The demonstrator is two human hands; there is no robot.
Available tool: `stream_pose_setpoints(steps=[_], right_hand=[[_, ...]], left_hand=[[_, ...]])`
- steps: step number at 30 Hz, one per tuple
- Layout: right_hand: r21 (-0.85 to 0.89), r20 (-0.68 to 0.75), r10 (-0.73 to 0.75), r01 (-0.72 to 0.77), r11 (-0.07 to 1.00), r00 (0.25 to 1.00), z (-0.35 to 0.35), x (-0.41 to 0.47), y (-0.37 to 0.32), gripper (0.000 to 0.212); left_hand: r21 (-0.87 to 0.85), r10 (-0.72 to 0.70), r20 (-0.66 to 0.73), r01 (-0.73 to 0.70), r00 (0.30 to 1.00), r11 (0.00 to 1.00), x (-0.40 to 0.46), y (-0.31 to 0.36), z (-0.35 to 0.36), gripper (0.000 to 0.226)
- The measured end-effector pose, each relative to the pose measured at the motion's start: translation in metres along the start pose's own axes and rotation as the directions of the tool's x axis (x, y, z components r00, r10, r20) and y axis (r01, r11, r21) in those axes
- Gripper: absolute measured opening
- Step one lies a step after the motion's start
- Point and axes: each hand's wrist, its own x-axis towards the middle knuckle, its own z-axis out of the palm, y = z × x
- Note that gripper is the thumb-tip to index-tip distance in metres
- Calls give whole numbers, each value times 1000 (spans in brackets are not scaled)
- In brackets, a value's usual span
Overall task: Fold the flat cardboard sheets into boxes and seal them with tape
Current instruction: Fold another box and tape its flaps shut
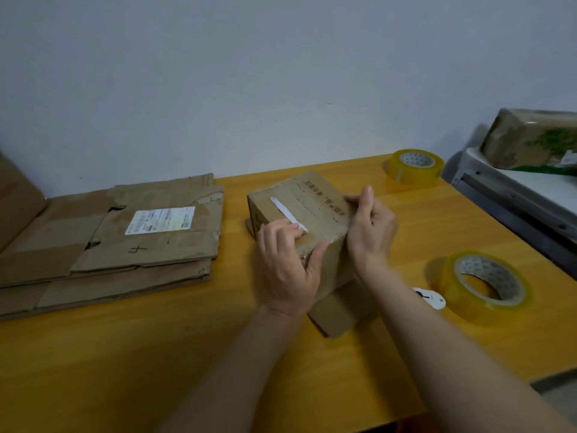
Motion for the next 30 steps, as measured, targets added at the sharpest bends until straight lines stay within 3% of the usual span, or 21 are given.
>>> stream_pose_setpoints(steps=[3,6,10,13,15,17,19,20,22,24,27,30], right_hand=[[188,-107,227,-205,961,968,10,5,6,50],[225,-114,267,-237,945,957,14,4,16,56],[136,95,219,-230,964,971,9,5,26,75],[122,264,160,-197,973,951,-1,1,23,55],[121,319,128,-174,977,939,-8,-3,25,49],[147,326,158,-215,965,932,-16,-8,26,55],[145,286,181,-229,963,941,-21,-11,24,58],[133,274,176,-219,967,945,-22,-11,22,56],[113,273,170,-207,972,947,-21,-10,17,52],[82,307,184,-218,972,934,-19,-10,14,48],[9,365,199,-217,976,909,-22,-13,15,41],[-4,338,222,-234,972,915,-29,-10,18,36]], left_hand=[[-37,21,-86,-24,996,999,-1,-2,11,58],[-68,39,-158,-50,987,996,-3,-7,23,48],[-154,49,-147,-72,988,985,8,-20,26,34],[-210,25,44,-16,999,978,29,-36,14,33],[-91,-74,147,88,986,992,44,-45,0,34],[91,-183,51,178,982,980,53,-50,-16,24],[195,-130,-27,133,991,972,57,-44,-26,25],[214,-94,29,86,995,973,59,-37,-27,26],[292,-125,285,38,950,956,57,-20,-21,37],[461,-230,454,-6,861,887,54,-8,-12,65],[619,-292,428,-41,855,784,48,3,-6,88],[680,-283,410,-84,867,729,51,15,-6,90]])
